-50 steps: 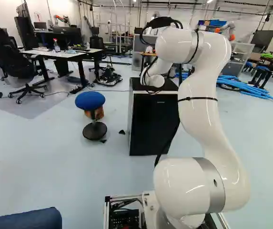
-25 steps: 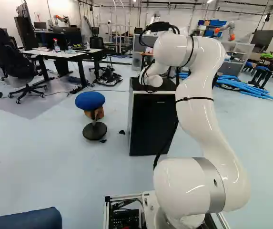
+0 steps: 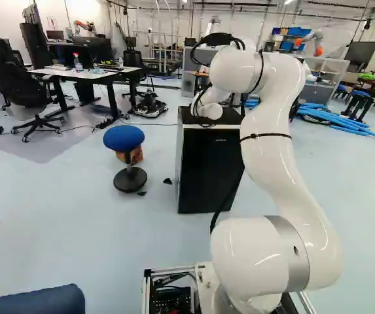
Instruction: Grab a drink from the fridge
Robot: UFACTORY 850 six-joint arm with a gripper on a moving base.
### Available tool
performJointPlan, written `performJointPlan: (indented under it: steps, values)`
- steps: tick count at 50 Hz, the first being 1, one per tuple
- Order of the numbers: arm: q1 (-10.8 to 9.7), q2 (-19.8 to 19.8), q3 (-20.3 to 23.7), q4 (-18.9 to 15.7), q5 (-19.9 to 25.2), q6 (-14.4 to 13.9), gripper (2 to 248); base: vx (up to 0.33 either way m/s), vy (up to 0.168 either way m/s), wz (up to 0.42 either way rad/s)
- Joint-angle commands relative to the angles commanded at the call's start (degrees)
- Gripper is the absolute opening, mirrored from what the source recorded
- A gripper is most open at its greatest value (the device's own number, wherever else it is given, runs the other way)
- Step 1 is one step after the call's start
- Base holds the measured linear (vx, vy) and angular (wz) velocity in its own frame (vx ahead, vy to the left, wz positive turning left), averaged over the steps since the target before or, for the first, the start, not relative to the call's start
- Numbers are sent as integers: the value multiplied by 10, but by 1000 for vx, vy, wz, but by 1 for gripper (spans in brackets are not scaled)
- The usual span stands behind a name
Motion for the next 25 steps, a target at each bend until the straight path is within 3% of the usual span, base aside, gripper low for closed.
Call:
performJointPlan:
  steps: [8,9,14,15,19,20,24,25]
  values:
    - [0,0,0,0,0,0,233,0,0,0]
    - [0,0,0,0,0,0,195,0,0,0]
    - [0,0,0,0,0,0,195,0,0,0]
    - [0,0,0,0,0,0,157,0,0,0]
    - [0,0,0,0,0,0,157,0,0,0]
    - [0,0,0,0,0,0,119,0,0,0]
    - [0,0,0,0,0,0,119,0,0,0]
    - [0,0,0,0,0,0,100,0,0,0]
